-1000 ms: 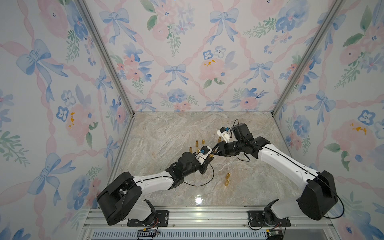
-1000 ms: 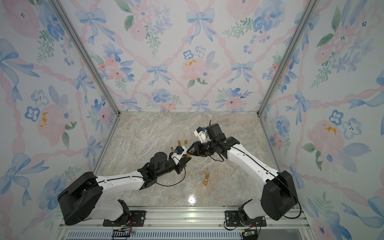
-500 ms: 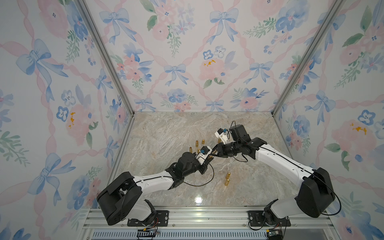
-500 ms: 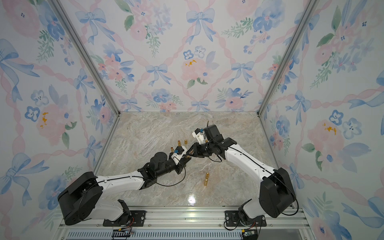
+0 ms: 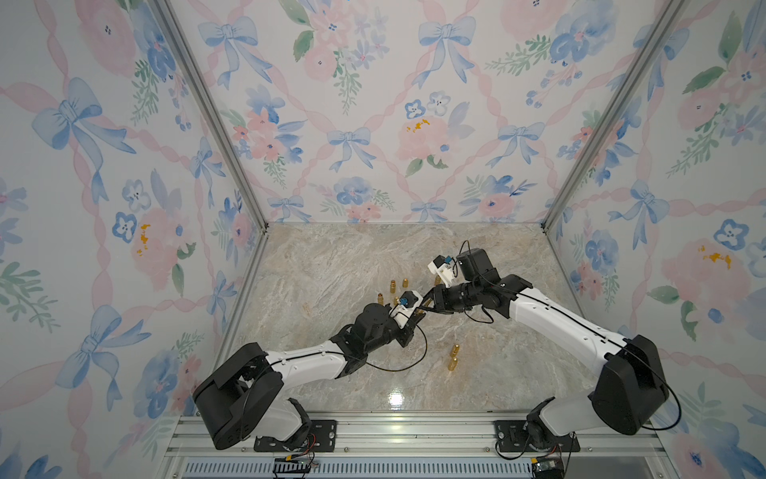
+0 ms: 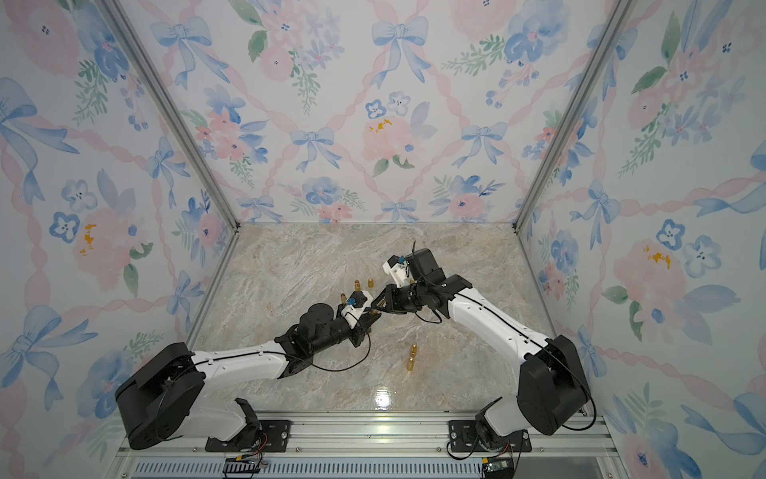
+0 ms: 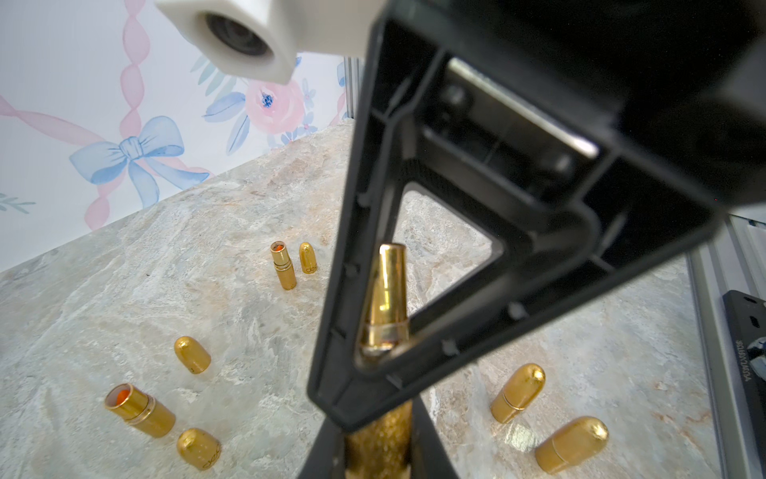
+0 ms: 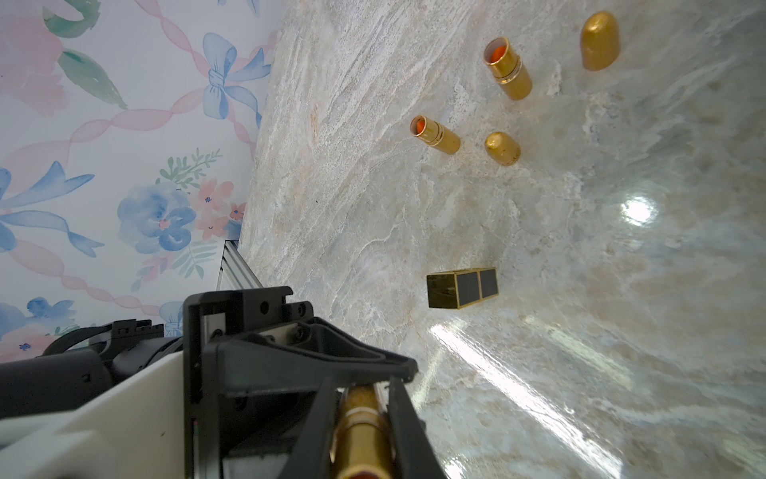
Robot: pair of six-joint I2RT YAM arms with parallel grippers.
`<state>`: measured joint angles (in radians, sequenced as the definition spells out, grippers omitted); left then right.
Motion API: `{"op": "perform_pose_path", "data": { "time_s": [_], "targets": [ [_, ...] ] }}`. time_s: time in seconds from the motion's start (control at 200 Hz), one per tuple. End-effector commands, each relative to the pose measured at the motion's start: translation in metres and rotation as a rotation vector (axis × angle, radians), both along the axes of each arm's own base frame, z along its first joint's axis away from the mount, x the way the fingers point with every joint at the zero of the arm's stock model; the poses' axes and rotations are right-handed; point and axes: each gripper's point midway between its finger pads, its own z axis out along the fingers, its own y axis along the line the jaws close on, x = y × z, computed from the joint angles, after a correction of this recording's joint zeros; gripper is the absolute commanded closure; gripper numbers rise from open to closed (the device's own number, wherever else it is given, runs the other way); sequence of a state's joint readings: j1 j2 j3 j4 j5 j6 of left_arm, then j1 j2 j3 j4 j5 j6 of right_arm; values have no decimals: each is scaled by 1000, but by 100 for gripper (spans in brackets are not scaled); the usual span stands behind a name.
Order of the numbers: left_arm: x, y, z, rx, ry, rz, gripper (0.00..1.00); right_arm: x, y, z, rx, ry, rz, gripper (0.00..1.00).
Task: Open the lipstick cap
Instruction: Place the lipstick at the center of the board.
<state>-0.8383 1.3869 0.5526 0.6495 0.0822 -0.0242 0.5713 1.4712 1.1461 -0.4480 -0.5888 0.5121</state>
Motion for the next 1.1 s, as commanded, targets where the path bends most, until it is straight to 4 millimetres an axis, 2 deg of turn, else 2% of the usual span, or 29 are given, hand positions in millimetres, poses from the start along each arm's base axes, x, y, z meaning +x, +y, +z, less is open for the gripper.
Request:
{"op": "perform_pose_path", "data": {
  "time_s": [0.0,0.075,0.21,0.355,0.42,0.78,0.845,0.87,1.095],
  "targets": [
    [12,2,18,-31,-44,52,63,2,-13,8,-61,-27,-30,85],
    [12,4,17,-28,-44,58,48,9,-21,11,-88,-42,-56,85],
    [10,8,16,-27,-45,69,32,25,-40,11,-148,-68,-117,85],
    [9,15,14,-27,-35,93,15,44,-65,1,-278,-119,-192,84],
    [9,17,12,-31,-22,103,2,53,-73,-5,-334,-153,-213,83],
    [12,12,4,-62,62,130,2,98,-92,-59,-536,-226,-309,83],
    [12,9,3,-67,71,129,2,104,-94,-65,-553,-244,-319,83],
    [12,8,3,-68,74,129,2,106,-95,-77,-577,-230,-318,83],
    [11,-2,0,-62,84,123,2,118,-98,-113,-637,-232,-331,83]
  ]
}}
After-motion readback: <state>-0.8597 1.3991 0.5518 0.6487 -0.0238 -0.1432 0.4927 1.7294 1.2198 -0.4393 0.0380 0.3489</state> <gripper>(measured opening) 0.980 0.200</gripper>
